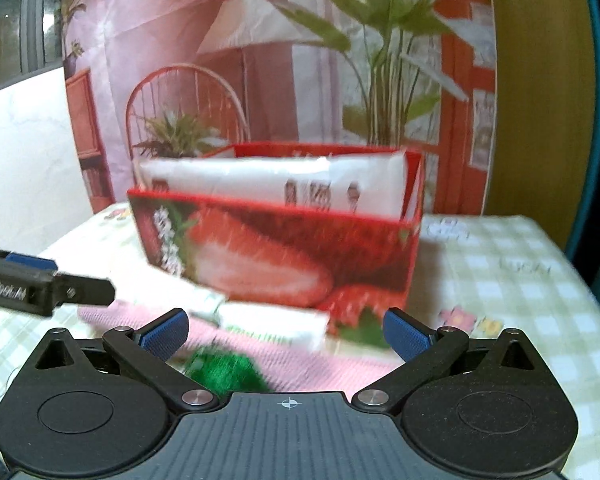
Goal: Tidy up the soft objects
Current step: 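Move both tools back to the green yarn ball on the table, then close the left tool on the green yarn ball while the right tool grips its other side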
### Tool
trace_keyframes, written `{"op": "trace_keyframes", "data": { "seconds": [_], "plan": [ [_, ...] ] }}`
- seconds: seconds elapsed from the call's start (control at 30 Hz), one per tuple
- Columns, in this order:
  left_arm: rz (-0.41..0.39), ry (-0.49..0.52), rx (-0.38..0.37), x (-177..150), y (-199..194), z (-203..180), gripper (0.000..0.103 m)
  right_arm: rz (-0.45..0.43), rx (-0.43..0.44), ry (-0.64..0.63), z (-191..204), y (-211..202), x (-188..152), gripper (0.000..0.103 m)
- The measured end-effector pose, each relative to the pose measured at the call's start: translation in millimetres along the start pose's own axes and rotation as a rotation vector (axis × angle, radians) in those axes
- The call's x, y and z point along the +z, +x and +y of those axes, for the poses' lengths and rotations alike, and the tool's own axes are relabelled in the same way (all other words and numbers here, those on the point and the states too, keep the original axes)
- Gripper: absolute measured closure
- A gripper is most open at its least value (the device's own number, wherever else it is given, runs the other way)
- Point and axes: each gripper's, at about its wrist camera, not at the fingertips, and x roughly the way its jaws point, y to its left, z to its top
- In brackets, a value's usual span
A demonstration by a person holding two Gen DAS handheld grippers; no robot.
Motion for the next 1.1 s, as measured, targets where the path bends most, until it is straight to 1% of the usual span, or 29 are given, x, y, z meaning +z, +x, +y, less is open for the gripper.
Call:
{"op": "trace_keyframes", "data": {
  "seconds": [0.23, 0.33, 0.37, 0.5, 0.57, 0.6, 0.67, 0.73, 0.87, 0.93, 1.0, 1.1],
  "plan": [
    [0.058, -0.007, 0.007, -18, 13, 1, 0.000, 0.060, 0.023, -0.025, 14, 6, -27, 0.001],
    [0.074, -0.016, -0.021, -28, 16, 1, 0.000, 0.082, 0.035, -0.016, 15, 8, -35, 0.002],
    [0.078, -0.023, -0.039, -30, 16, 0, 0.000, 0.087, 0.040, -0.012, 13, 8, -37, 0.004],
    [0.068, -0.037, -0.104, -33, 14, 0, 0.002, 0.116, 0.069, -0.005, 14, 13, -42, 0.021],
    [0.067, -0.044, -0.119, -33, 12, 0, 0.005, 0.126, 0.085, -0.008, 14, 16, -45, 0.023],
    [0.070, -0.055, -0.132, -32, 13, -1, 0.009, 0.130, 0.091, -0.006, 15, 17, -45, 0.023],
    [0.085, -0.090, -0.183, -32, 15, 1, 0.014, 0.136, 0.111, -0.008, 16, 21, -44, 0.026],
    [0.095, -0.103, -0.212, -33, 19, 0, 0.019, 0.139, 0.122, -0.018, 19, 26, -42, 0.028],
    [0.101, -0.082, -0.249, -33, 22, -8, 0.025, 0.152, 0.153, -0.007, 21, 36, -39, 0.029],
    [0.107, -0.081, -0.279, -33, 23, -10, 0.031, 0.159, 0.179, -0.009, 24, 40, -39, 0.038],
    [0.122, -0.081, -0.310, -35, 26, -12, 0.035, 0.162, 0.199, -0.021, 30, 41, -40, 0.038],
    [0.141, -0.086, -0.326, -38, 29, -12, 0.038, 0.169, 0.243, -0.040, 38, 40, -42, 0.039]
  ]
}}
